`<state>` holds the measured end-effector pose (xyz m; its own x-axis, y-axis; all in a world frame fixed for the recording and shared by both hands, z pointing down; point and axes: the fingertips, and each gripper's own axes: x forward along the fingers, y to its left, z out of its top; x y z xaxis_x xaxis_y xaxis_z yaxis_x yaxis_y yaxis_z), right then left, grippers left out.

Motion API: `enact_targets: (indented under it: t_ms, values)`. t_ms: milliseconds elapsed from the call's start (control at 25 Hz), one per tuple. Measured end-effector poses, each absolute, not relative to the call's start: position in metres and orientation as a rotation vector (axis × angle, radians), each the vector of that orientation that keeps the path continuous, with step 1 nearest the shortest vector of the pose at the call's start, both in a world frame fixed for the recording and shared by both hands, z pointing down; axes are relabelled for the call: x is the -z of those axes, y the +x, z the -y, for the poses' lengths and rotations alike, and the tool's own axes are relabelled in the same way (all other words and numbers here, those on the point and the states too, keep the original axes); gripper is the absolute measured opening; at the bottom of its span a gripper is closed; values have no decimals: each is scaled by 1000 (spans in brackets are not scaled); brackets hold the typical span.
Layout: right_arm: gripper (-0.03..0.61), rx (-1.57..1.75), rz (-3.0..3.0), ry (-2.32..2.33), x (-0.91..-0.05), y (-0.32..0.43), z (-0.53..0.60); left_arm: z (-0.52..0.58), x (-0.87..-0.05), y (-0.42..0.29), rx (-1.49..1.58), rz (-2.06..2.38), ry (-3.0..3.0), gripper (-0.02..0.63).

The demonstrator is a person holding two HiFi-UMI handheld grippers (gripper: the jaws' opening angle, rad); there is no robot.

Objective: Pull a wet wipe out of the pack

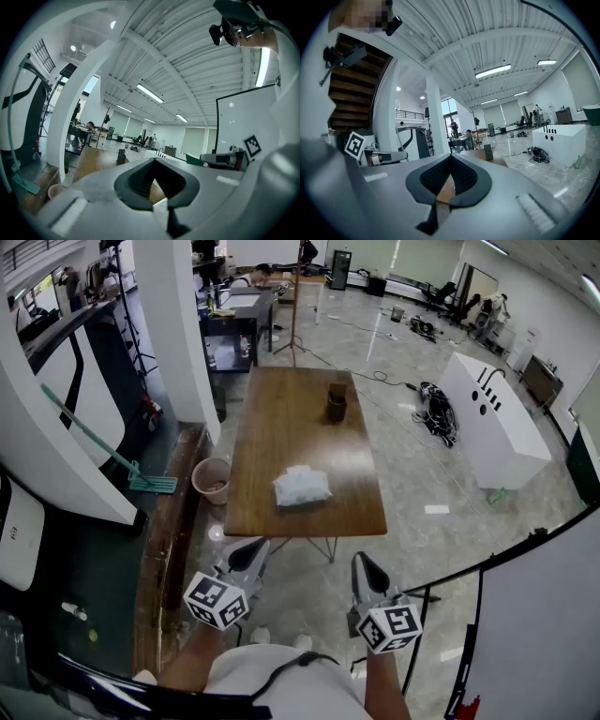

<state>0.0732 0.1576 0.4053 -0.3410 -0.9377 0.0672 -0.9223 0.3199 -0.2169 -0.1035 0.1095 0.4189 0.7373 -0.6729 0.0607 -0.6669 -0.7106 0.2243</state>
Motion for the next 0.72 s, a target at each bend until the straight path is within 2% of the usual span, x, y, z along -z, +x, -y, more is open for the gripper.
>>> enact_targets:
  t_ms: [720]
  values:
    - [5, 384, -2548, -1623, -416, 100, -163, -114, -424, -77, 31, 1174, 2670, 6]
